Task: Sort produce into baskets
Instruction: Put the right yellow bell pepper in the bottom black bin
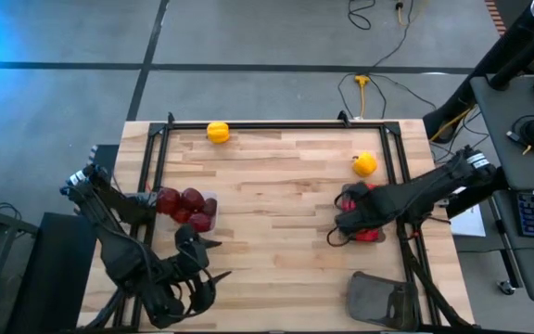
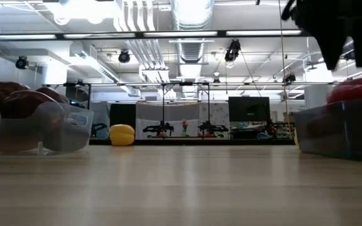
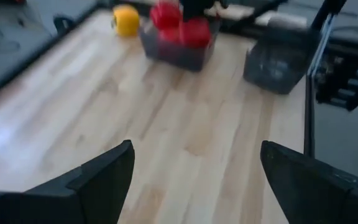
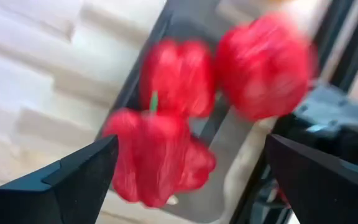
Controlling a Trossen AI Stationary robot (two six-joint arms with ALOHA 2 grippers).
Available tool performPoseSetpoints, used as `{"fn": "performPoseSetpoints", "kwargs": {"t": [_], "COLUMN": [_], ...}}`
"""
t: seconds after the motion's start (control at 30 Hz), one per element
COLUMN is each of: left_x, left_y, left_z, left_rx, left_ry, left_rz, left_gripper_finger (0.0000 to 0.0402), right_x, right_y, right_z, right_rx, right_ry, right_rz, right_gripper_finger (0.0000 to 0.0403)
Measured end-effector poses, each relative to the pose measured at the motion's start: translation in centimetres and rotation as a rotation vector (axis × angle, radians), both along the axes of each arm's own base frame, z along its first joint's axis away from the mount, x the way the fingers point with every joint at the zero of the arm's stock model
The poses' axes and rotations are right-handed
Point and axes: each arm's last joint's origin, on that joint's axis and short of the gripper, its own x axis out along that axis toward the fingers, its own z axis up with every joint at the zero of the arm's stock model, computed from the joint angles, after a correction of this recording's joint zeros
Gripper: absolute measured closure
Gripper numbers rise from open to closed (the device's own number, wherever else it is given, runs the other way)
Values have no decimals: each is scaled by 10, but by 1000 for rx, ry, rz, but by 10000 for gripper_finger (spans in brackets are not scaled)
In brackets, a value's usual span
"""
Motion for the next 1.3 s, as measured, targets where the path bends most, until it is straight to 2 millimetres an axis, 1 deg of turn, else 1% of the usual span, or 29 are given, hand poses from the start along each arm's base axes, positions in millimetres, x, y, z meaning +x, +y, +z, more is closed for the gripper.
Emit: {"fn": "performPoseSetpoints", "kwargs": {"t": [0.1,0.2,0.3,0.43,0.53,0.63,0.77,0.9,0.97,1.1,1.23,1.3], "left_x": [0,1,4,7,7,7,6,5,7,17,31,41], "left_y": [2,5,8,9,8,8,9,10,11,25,50,67], "left_z": [20,35,45,48,47,46,45,43,41,35,24,22], "left_rx": [53,133,161,127,106,74,37,23,-13,-83,-42,-24], "left_ry": [-77,-138,-165,-179,-171,-155,-156,-126,-99,46,206,240], "left_rz": [8,17,28,34,23,14,39,30,24,-4,12,41], "left_gripper_finger": [73,73,73,73,73,73,73,73,73,73,74,74], "right_x": [-4,-9,-14,-15,-13,-13,-9,-7,-5,-3,-4,-4], "right_y": [-16,-44,-78,-115,-141,-164,-188,-211,-222,-239,-258,-265], "right_z": [27,42,45,43,36,27,11,-6,-16,-37,-60,-72], "right_rx": [-63,-81,-88,-65,-45,15,102,197,237,343,421,470], "right_ry": [-70,-133,-106,-48,16,84,181,223,245,311,342,357], "right_rz": [-36,-88,-107,-86,-51,11,113,153,176,239,212,202], "right_gripper_finger": [10,10,10,10,10,10,7,3,3,3,3,3]}}
